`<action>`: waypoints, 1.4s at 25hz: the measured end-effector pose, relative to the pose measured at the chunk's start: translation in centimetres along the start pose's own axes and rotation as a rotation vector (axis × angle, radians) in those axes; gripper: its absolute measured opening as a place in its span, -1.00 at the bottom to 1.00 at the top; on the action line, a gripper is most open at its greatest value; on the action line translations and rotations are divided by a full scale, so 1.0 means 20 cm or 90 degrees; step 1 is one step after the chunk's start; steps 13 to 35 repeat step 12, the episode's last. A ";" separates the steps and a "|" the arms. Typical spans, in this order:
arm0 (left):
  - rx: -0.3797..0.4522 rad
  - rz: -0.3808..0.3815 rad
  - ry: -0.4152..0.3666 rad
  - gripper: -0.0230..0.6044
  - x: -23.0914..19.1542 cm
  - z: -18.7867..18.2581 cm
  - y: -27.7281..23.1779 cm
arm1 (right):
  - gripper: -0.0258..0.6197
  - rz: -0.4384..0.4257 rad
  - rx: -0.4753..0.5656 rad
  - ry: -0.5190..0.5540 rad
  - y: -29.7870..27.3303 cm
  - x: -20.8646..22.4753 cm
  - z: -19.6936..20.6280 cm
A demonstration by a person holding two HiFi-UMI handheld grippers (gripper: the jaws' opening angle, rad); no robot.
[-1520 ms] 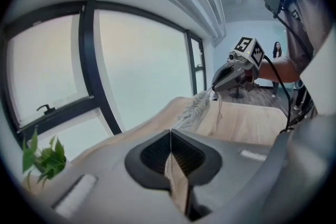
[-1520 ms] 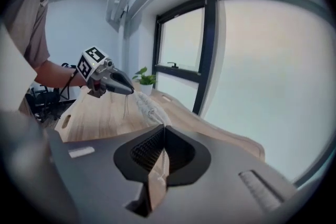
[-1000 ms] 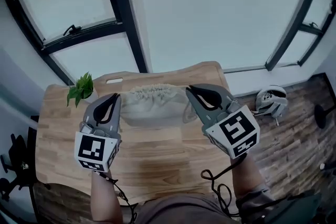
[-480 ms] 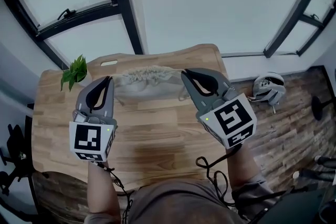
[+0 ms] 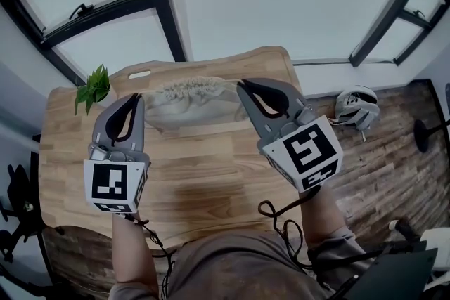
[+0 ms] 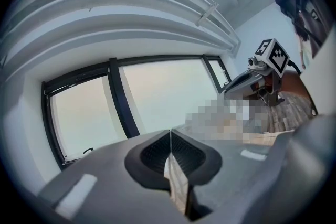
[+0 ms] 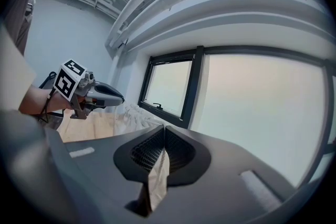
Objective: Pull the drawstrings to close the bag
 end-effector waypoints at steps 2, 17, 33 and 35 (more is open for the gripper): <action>0.003 0.000 0.000 -0.90 0.00 0.00 0.00 | -0.81 0.001 0.000 0.001 0.01 0.00 0.00; 0.005 0.002 -0.004 -0.90 0.03 -0.01 0.01 | -0.81 0.003 0.000 0.001 0.04 0.01 0.01; 0.005 0.002 -0.004 -0.90 0.03 -0.01 0.01 | -0.81 0.003 0.000 0.001 0.04 0.01 0.01; 0.005 0.002 -0.004 -0.90 0.03 -0.01 0.01 | -0.81 0.003 0.000 0.001 0.04 0.01 0.01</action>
Point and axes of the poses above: the fingertips, and each gripper's own axes: y backward along the fingers, x to its right, z out of its underside, the point moved 10 cm from there along y, backward along the fingers, and after that the axes turned 6 degrees about -y, right-handed, at the moved point
